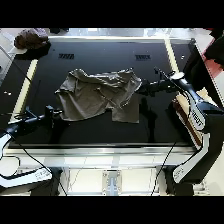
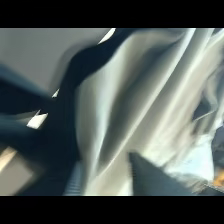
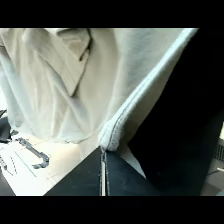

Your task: Fold the shirts.

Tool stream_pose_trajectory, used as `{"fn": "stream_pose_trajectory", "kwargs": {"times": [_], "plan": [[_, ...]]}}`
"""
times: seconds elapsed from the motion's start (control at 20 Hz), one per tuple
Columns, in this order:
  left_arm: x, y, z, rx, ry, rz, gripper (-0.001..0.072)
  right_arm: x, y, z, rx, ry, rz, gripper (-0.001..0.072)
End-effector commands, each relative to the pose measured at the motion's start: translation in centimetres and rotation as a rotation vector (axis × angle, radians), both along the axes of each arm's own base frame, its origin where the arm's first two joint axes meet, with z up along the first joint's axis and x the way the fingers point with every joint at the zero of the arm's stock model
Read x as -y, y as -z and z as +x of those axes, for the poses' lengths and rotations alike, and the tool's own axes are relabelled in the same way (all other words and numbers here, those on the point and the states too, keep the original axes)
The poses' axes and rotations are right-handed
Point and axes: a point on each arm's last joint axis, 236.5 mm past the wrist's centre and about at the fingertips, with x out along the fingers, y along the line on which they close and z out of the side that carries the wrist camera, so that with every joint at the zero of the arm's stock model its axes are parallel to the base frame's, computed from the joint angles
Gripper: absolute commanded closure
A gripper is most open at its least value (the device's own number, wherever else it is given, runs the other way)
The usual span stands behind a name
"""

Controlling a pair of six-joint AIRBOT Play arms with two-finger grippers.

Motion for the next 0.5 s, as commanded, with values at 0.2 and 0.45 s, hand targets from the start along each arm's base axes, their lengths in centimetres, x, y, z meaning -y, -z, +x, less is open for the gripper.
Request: {"fn": "stream_pose_trajectory", "kwargs": {"times": [0.2,0.45], "plan": [[-0.2,-9.1,4.7,0.368,-0.040,-0.112,0.0698,0.6,-9.3,1.2,0.233,0.013,-0.027,0.0702],[-3.1,-30.2,3.4,0.904,0.068,0.066,0.0701,2.8,-27.6,-4.9,0.627,-0.041,-0.161,0.0703]]}}
